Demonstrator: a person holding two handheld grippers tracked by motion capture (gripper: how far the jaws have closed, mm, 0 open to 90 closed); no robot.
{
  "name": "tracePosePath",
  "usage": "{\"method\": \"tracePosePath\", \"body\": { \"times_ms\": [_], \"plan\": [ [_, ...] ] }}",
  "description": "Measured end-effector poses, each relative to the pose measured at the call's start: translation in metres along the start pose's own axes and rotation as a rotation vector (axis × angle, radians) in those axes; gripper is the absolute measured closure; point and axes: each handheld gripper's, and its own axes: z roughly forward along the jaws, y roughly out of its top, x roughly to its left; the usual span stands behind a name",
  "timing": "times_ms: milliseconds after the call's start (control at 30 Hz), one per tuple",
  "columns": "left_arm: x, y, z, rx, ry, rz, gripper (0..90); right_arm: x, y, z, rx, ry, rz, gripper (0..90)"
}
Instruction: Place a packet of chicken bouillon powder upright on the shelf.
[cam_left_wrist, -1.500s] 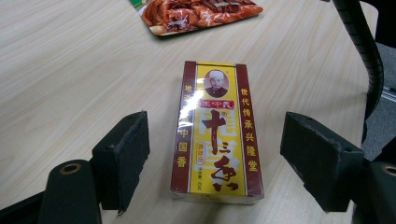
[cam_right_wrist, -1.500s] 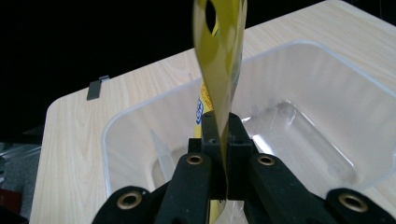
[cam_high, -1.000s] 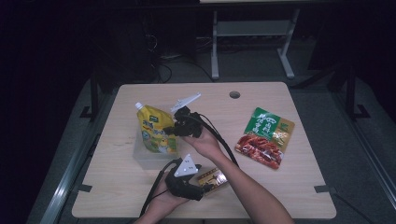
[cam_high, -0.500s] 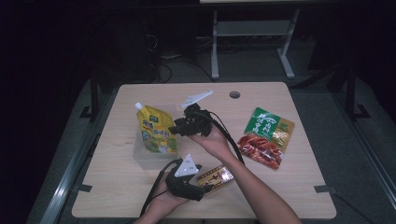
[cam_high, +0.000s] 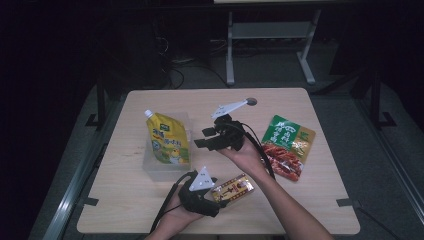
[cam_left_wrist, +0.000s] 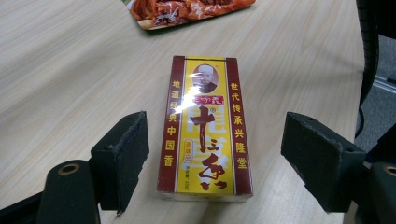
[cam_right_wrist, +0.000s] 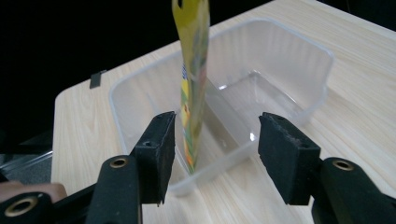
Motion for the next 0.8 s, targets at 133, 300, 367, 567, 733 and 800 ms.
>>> {"method": "tracePosePath", "body": {
  "times_ms": [133, 300, 367, 567, 733, 800],
  "plan": [
    [-0.002, -0.001, 0.002, 0.018, -0.001, 0.012, 22.9, -0.005, -0.010, -0.011, 0.007, -0.023, 0.015, 44.2],
    [-0.004, -0.002, 0.006, 0.040, 0.009, 0.026, 22.7, -0.012, -0.027, -0.026, 0.014, -0.053, 0.048, 42.7],
    [-0.004, -0.003, 0.007, 0.058, 0.015, 0.040, 22.7, -0.014, -0.033, -0.031, 0.021, -0.056, 0.058, 41.4],
    [0.000, -0.005, 0.007, 0.083, 0.020, 0.060, 23.0, -0.019, -0.054, -0.048, 0.020, -0.084, 0.093, 40.2],
    [-0.002, -0.008, 0.007, 0.109, 0.018, 0.076, 23.4, -0.021, -0.070, -0.059, 0.027, -0.100, 0.118, 37.8],
    [-0.002, -0.009, 0.008, 0.124, 0.017, 0.079, 23.6, -0.021, -0.077, -0.063, 0.031, -0.100, 0.134, 37.6]
  ]
}}
